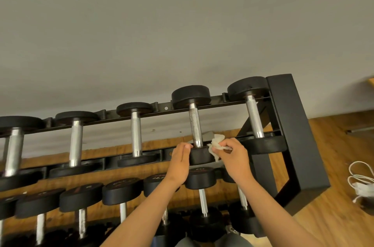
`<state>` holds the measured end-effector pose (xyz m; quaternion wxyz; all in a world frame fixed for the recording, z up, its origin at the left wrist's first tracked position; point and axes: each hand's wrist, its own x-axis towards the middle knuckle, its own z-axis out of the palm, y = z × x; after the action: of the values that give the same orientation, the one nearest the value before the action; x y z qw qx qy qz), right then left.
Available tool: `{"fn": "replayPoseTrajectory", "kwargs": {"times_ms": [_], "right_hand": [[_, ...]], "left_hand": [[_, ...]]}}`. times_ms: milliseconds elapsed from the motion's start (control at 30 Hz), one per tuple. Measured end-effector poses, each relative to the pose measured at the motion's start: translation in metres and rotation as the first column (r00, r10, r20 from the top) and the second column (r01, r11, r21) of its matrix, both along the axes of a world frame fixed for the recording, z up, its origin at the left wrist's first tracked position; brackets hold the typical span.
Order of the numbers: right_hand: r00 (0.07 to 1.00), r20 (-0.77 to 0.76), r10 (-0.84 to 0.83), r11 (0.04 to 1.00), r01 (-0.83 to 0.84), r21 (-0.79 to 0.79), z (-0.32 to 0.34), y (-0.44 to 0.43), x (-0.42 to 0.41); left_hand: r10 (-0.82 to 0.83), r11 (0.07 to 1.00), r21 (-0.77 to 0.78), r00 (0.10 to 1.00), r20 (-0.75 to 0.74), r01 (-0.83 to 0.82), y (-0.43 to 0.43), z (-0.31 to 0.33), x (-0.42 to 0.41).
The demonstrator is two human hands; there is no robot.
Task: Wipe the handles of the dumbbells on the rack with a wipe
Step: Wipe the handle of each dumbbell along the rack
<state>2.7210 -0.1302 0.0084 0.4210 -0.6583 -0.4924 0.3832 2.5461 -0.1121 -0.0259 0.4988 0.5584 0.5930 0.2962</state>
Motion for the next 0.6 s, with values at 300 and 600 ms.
{"fn": "replayPoseTrajectory", "kwargs": {"times_ms": [300, 600], "right_hand": [[0.987, -0.129, -0.100, 0.990, 0.086, -0.114, -0.011, 0.001, 0.004], [0.975, -0.164, -0.151, 0.976, 0.120, -0.182, -0.017, -0.003, 0.005]], "left_hand": [[-0.039, 0.996, -0.082, 0.999, 0.017, 0.040, 0.001, -0.004, -0.004], [-0.041, 0.995, -0.095, 0.999, 0.015, 0.042, 0.003, -0.004, -0.004]]}}
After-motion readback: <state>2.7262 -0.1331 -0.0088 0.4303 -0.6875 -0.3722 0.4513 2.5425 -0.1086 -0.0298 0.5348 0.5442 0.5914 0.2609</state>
